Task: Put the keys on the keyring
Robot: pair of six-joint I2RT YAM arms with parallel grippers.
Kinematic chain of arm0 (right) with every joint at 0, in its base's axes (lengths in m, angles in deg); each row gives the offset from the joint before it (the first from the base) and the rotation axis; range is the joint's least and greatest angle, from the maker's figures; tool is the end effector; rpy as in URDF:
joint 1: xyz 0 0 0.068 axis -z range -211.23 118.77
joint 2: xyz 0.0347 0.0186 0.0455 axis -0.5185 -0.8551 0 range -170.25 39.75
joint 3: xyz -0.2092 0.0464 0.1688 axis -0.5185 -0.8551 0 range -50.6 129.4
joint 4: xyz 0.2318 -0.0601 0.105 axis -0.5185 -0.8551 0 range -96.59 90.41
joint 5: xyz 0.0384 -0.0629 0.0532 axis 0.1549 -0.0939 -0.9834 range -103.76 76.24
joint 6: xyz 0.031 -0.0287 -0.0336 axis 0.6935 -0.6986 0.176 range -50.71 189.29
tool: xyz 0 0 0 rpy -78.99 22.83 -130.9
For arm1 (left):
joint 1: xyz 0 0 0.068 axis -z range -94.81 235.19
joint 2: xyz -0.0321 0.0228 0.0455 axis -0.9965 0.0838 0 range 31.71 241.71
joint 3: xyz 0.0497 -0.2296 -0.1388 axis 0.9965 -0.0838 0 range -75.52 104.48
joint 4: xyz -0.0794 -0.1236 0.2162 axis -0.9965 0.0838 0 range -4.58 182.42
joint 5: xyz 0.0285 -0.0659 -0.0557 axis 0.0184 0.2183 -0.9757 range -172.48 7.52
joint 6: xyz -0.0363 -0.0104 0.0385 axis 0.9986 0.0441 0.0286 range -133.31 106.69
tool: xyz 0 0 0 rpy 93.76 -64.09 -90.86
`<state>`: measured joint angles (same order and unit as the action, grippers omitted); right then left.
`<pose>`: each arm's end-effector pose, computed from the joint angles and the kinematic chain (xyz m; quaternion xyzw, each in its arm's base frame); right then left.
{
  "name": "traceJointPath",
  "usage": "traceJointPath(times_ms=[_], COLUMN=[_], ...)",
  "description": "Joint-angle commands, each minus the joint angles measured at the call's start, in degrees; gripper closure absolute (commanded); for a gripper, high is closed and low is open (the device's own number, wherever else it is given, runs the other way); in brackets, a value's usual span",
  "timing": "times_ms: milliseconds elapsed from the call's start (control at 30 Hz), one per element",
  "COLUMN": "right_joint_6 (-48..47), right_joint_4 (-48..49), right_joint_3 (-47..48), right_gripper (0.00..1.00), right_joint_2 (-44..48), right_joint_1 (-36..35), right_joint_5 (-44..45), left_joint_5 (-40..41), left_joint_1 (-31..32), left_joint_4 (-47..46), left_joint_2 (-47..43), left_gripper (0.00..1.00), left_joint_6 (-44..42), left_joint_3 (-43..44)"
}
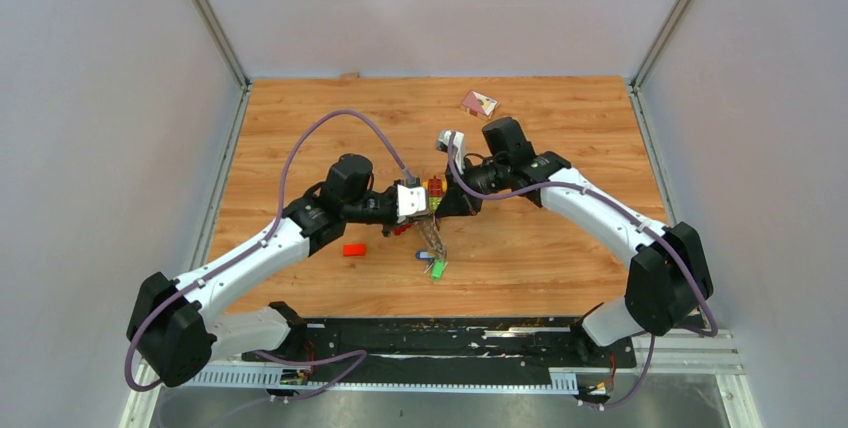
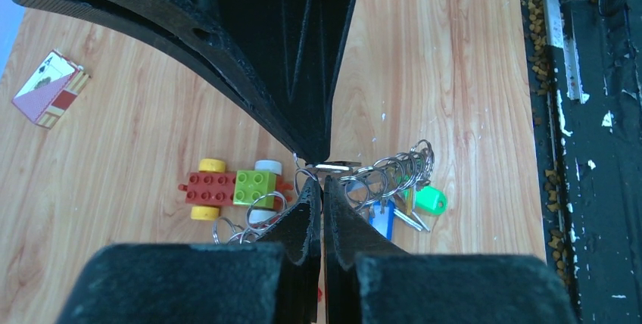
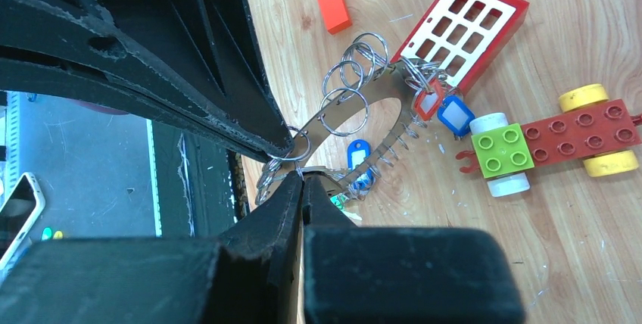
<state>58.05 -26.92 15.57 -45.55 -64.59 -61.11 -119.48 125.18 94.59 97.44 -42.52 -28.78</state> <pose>0.2504 0.1963 0.2817 -0.4606 0.7304 0.4311 0.2618 0.1800 -0.1789 0.2829 0.5962 0.5771 -0.3167 0.4596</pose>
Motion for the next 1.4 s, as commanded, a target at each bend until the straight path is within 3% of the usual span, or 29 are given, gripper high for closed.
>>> traceJointPath(times_ms=[0,800,1367], right_joint_6=[-1.94,0.52,-4.57], right_joint_4=[3.88,3.34,1.18], right_joint_3=[3.24,4.65,1.17], right_gripper=[1.00,1.00,1.00], right_joint_2=[-1.27,-3.27,0.38], right_joint_1=[0.71,0.80,2.68], right_joint_5=[4.72,3.74,4.82], left_joint_5=[-11.54,-12.82,-9.58], left_joint_1=[1.32,1.67,0.92], left_joint_4=[-1.10,-1.17,-4.97], left_joint_2=[-1.96,-2.49,-4.56], left_gripper=[1.00,1.00,1.00], left_joint_6=[-1.30,-2.58,-0.69], left_joint_3=[0.37,-0.39,-1.58])
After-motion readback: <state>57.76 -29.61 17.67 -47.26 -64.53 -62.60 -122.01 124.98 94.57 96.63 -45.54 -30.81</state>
